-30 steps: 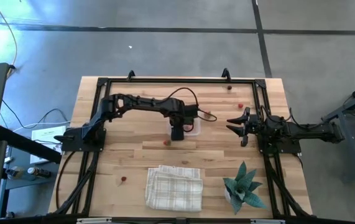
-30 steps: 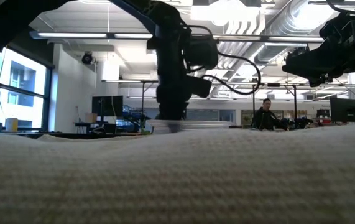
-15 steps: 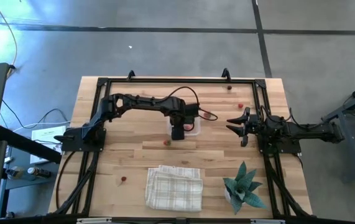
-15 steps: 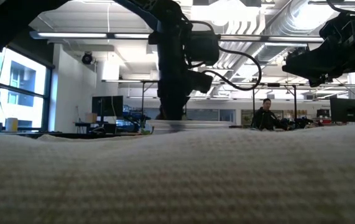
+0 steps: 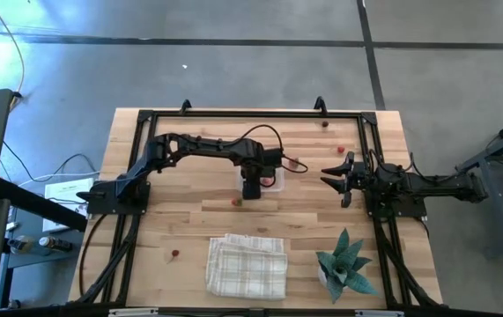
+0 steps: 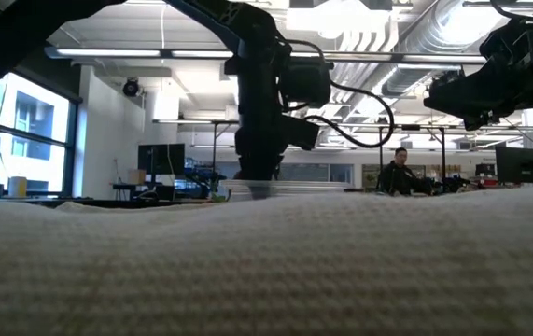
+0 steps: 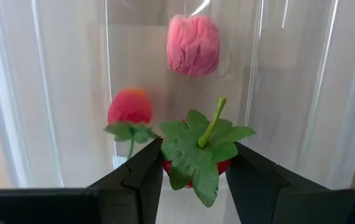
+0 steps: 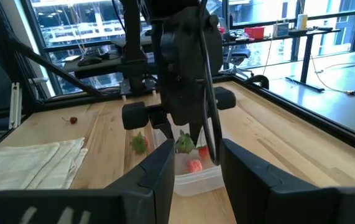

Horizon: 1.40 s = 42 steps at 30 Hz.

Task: Pick and placing Produce into tupperware
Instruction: Put the bottom left strawberry into the transparent bin

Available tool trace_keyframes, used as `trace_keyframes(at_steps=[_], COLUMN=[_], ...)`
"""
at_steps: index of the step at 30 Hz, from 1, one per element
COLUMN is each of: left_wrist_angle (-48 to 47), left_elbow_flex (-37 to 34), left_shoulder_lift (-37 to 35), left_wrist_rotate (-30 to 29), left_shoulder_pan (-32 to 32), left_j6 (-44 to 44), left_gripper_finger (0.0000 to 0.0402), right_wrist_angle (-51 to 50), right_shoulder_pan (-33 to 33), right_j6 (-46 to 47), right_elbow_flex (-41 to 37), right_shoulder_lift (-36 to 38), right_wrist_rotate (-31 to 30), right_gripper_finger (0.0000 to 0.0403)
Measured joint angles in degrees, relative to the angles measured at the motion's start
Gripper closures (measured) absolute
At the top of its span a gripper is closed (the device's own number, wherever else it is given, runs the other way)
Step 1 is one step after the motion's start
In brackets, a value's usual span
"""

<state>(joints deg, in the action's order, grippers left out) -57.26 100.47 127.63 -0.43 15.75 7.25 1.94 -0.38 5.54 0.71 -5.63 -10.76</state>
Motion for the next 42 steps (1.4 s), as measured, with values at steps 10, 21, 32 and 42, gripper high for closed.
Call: trace_keyframes(at_steps=[10, 21, 32, 42], left_wrist_angle=[0.09, 0.20, -0.01, -0.41], left_elbow_flex=[-0.02, 0.01, 0.09, 0.09], left_shoulder_lift=[0.00, 1.07, 2.12, 2.19], left_wrist_rotate=[1.14, 1.71, -0.83, -1.14], left_shoulder_pan=[0.00, 0.02, 0.00, -0.02], left_j6=[1.53, 2.87, 1.31, -1.37], left_gripper_finger=[0.0252, 0.0252, 0.0252, 0.0252], right_wrist_angle=[0.00, 0.01, 0.00, 0.00], right_shoulder_pan=[0.00, 0.00, 0.00, 0.00], right_j6=[-0.02, -0.01, 0.00, 0.00], right_elbow_flex=[-0.02, -0.02, -0.01, 0.00], right_shoulder_lift=[0.02, 0.02, 0.00, 0.00], right_wrist_rotate=[0.00, 0.00, -0.02, -0.02], right_gripper_finger=[0.0286, 0.0286, 0.0286, 0.0286])
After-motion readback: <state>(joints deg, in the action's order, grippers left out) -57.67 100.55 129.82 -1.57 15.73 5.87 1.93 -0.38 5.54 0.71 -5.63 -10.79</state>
